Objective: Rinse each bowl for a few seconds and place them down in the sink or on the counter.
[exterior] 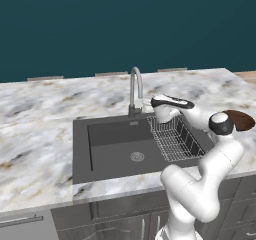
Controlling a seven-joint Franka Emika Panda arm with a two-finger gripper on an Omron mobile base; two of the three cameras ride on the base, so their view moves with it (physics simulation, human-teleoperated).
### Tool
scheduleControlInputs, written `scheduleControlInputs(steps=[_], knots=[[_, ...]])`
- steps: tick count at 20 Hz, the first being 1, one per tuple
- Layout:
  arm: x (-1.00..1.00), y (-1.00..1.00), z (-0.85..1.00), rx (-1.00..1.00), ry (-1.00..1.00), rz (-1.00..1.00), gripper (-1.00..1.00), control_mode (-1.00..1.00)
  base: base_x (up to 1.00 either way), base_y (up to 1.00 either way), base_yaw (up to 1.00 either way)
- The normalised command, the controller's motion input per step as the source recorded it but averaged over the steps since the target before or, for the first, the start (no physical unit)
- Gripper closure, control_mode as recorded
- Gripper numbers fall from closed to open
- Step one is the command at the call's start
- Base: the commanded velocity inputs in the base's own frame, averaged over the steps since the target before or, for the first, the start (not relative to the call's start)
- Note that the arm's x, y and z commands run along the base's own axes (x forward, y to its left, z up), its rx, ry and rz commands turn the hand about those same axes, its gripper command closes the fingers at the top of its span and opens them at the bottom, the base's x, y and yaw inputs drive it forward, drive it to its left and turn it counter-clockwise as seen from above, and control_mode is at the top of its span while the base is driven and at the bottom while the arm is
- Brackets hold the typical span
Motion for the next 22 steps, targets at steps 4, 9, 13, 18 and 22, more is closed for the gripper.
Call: scheduleControlInputs(steps=[4, 9, 13, 18, 22], knots=[[0.03, -0.70, -0.73, -0.08, 0.36, -0.08, -1.00, -1.00, 0.00, 0.00, 0.00], [-0.05, -0.89, -0.74, -0.03, 0.34, -0.04, -1.00, -1.00, 0.00, 0.00, 0.00], [-0.10, -0.92, -0.76, -0.02, 0.35, -0.03, -1.00, -1.00, 0.00, 0.00, 0.00], [-0.15, -0.97, -0.76, 0.00, 0.35, -0.01, -1.00, -1.00, 0.00, 0.00, 0.00], [-0.14, -0.87, -0.76, -0.01, 0.36, 0.00, -1.00, -1.00, 0.00, 0.00, 0.00]])
